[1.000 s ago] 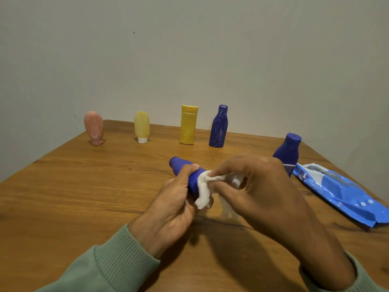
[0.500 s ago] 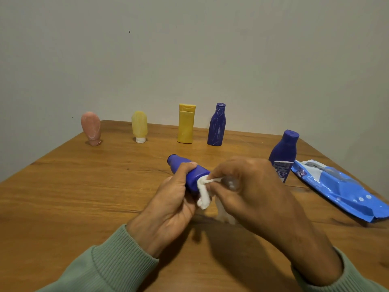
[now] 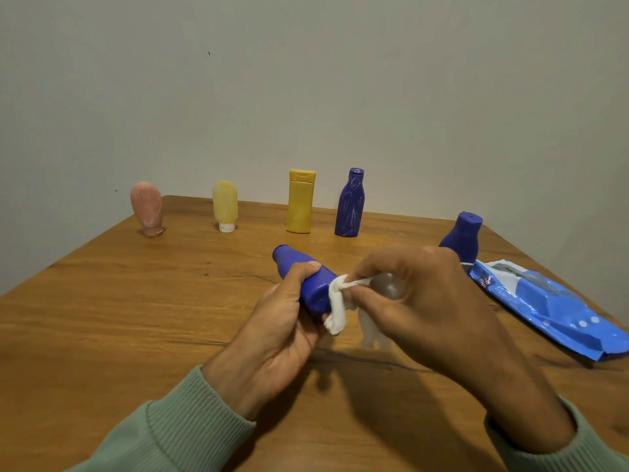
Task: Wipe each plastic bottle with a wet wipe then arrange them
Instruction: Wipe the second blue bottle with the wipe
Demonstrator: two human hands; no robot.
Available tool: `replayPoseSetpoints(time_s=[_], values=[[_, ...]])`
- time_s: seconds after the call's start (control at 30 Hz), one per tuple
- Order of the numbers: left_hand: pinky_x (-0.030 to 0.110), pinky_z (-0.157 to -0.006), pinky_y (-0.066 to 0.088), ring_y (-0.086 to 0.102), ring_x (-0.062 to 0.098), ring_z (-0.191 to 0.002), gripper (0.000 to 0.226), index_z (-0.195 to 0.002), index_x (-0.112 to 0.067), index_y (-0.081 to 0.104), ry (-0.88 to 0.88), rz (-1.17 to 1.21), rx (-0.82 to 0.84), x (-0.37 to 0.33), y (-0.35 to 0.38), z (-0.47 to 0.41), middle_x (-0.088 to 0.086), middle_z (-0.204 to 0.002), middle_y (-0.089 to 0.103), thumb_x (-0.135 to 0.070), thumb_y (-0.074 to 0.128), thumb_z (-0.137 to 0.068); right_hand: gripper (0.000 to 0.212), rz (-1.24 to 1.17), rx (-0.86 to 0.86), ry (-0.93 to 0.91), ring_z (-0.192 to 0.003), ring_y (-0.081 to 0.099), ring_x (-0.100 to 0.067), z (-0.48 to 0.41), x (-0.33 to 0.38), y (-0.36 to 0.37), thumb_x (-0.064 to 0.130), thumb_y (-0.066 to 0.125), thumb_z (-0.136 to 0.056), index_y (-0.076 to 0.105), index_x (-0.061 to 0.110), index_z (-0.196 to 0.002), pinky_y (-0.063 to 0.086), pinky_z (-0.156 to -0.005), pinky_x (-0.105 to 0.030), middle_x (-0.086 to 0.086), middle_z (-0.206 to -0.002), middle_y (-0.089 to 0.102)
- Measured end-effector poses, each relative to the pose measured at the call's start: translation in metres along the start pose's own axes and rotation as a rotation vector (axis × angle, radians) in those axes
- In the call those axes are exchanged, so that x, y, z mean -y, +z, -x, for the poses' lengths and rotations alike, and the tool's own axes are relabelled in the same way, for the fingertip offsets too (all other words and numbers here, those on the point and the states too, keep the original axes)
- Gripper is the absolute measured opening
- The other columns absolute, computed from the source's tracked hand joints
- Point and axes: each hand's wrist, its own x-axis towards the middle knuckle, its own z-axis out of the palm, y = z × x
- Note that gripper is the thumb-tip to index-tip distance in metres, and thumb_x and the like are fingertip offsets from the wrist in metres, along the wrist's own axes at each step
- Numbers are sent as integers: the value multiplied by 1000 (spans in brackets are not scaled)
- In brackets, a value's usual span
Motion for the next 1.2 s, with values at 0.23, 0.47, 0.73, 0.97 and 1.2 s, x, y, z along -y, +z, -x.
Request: replayPoseSetpoints(time_s=[0.23, 0.47, 0.73, 0.97, 1.2], values=[[24, -37, 35, 40, 16, -46, 40, -104, -4, 56, -29, -161, 121, 1, 8, 16, 9, -62, 55, -32, 60, -75, 11, -145, -2, 2, -79, 58, 2, -5, -9, -6, 32, 69, -79, 73, 30, -89, 39, -61, -12, 20, -80, 66], [23, -41, 29, 39, 18, -48, 37, -93, -10, 62, -39, -372, 222, 5, 12, 23, 12, -66, 61, -39, 56, -72, 13, -228, -189, 39, -79, 61, -2, -9, -16, 0, 28, 69, -82, 72, 25, -94, 44, -63, -18, 14, -85, 68], [30, -51, 42, 55, 17, -63, 30, -109, -18, 63, 246, -669, 153, 1, 4, 14, 9, -80, 66, -36, 57, -86, 10, -200, 183, 52, -77, 61, 3, -7, -16, -18, 29, 73, -77, 73, 29, -86, 48, -64, -21, 18, -79, 68], [15, -68, 49, 58, 9, -77, 14, -106, -31, 52, 491, -1036, 186, -9, -3, 7, 1, -94, 61, -24, 57, -95, 9, -234, 40, 162, -76, 59, 3, -7, -22, -32, 34, 74, -73, 72, 32, -82, 46, -53, -12, 20, -79, 65], [23, -63, 47, 51, 7, -69, 25, -117, -39, 45, 712, -1204, 165, 0, -9, 7, -7, -85, 55, -30, 56, -96, 7, -276, 16, 140, -74, 60, 2, -8, -22, -29, 32, 73, -74, 71, 32, -80, 44, -51, -12, 18, -78, 66]])
